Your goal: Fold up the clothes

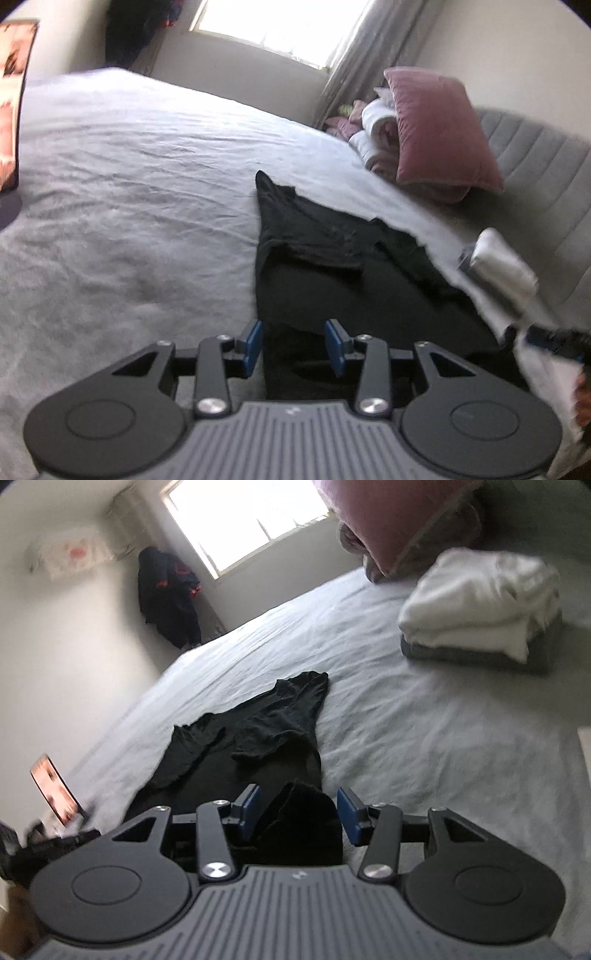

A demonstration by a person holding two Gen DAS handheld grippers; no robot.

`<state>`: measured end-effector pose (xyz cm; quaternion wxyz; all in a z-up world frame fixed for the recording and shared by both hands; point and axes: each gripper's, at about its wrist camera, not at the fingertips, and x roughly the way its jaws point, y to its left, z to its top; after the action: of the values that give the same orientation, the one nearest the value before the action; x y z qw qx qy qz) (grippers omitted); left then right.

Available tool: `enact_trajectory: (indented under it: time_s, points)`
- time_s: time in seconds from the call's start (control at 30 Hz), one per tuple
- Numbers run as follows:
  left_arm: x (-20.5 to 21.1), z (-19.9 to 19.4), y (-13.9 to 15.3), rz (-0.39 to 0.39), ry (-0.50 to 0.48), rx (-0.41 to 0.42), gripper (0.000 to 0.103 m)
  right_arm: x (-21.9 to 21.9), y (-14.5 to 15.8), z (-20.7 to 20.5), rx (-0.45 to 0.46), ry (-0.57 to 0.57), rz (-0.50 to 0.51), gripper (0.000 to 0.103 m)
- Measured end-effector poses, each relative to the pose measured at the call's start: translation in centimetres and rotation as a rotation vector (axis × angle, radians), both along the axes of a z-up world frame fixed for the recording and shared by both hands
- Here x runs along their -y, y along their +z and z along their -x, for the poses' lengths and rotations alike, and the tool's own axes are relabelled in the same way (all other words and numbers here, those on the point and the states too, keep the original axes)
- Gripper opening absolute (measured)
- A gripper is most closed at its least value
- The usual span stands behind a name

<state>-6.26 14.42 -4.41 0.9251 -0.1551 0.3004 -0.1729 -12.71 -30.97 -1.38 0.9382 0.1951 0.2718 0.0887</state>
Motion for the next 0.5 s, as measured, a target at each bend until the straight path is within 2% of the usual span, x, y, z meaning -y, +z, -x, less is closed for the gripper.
enact_trajectory:
  time_s: [0.17,0.33,0.5]
  points:
    - [1.3,-0.4,-0.2,-0.088,0.000,0.012,0.039,-2.4,0.2,-0.3,0.039,0.099,0.170,0.050]
    - [2.5,-0.9,-0.4,-0.175,0.001,0.023,0.038,-3.3,-0.1,-1.1,0.011,0.149,0.281,0.050]
    - [2.6,-1.1,-0.5,-0.183,0.005,0.001,0.034,-3.0,0.0,-1.7,-0.008,0.164,0.376,0.050]
